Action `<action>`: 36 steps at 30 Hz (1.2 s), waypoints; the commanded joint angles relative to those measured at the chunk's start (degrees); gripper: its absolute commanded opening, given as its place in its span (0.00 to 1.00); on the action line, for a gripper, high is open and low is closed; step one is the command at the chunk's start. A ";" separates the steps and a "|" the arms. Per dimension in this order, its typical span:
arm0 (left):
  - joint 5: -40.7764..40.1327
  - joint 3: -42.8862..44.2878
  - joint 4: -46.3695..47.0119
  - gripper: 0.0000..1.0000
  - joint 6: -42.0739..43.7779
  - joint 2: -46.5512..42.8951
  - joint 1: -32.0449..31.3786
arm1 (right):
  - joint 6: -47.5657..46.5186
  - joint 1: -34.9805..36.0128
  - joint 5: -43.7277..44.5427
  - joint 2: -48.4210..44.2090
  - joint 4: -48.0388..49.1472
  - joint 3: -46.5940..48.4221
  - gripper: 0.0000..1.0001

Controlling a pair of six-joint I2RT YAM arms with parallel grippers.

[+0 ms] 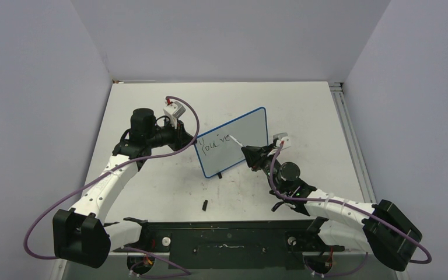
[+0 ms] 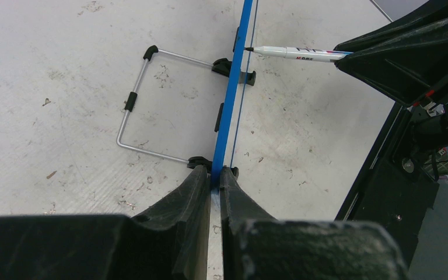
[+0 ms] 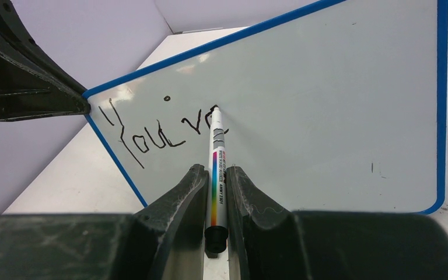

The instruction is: Write a sentence on the whiteboard

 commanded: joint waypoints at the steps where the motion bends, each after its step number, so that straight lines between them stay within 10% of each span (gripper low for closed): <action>1: 1.63 0.55 0.37 0.00 -0.79 0.33 -0.18 | 0.04 -0.49 2.59 -1.16 2.46 0.94 0.05; 36: 1.69 0.51 0.49 0.00 -0.88 0.11 -0.13 | 2.80 0.32 0.58 0.04 3.10 -0.36 0.05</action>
